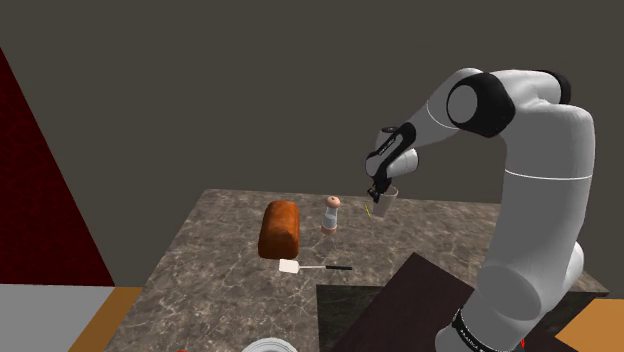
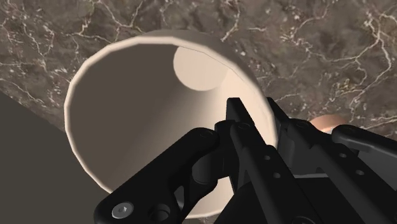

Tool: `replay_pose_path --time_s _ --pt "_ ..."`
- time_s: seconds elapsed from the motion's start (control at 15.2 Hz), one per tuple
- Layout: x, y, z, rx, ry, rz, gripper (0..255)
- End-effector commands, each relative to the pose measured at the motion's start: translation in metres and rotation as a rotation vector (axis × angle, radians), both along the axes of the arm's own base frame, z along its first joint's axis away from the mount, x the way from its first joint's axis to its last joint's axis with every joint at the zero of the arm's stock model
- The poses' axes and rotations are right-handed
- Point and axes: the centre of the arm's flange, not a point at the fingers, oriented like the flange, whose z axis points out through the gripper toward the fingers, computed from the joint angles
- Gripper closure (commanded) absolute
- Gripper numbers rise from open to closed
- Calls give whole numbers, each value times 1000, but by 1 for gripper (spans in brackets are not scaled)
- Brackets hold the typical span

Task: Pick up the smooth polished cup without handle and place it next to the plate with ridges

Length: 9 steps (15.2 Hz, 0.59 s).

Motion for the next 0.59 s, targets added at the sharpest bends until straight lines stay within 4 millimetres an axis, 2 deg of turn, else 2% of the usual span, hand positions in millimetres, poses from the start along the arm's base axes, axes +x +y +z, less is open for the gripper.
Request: replay_pose_path --time_s 0.0,0.53 --pt "0 -1 11 0 0 0 255" --pt "0 -1 53 0 0 0 255"
